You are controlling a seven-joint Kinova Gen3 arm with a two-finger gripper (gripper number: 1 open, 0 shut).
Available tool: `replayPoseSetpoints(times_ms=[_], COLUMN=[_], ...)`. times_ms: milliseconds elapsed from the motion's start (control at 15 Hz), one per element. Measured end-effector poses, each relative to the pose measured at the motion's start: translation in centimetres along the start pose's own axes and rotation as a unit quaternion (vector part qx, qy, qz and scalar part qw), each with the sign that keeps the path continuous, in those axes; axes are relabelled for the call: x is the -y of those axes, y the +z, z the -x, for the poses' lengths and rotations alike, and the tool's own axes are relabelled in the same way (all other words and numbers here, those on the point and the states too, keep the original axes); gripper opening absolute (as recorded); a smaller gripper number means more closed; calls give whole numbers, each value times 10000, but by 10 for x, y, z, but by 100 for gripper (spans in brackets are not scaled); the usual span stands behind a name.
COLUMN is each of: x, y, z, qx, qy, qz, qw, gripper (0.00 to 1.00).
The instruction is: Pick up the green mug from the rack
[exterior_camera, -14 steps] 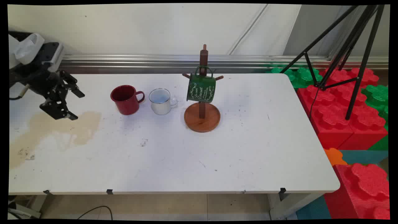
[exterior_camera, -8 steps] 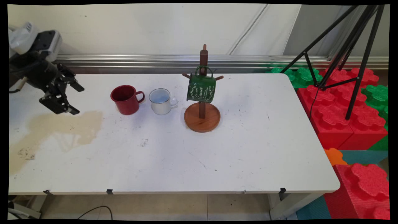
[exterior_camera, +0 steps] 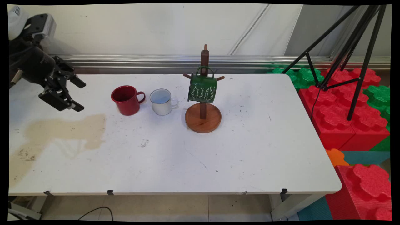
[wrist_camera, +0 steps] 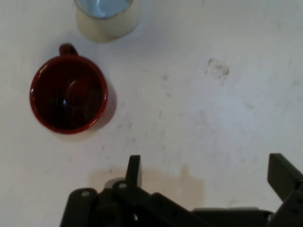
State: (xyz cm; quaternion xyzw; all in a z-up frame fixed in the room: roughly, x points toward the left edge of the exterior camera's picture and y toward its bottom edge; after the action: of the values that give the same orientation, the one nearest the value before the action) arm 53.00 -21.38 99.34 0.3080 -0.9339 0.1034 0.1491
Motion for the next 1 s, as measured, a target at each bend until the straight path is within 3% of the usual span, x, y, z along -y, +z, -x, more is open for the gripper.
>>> replayPoseSetpoints(times_ms=[600, 1000], x=[-31, -44], y=[-8, -3], z=[-36, -63], qx=[-574, -963], qy=[-404, -667], qz=[233, 316], qw=[9973, 9926], gripper=[100, 100])
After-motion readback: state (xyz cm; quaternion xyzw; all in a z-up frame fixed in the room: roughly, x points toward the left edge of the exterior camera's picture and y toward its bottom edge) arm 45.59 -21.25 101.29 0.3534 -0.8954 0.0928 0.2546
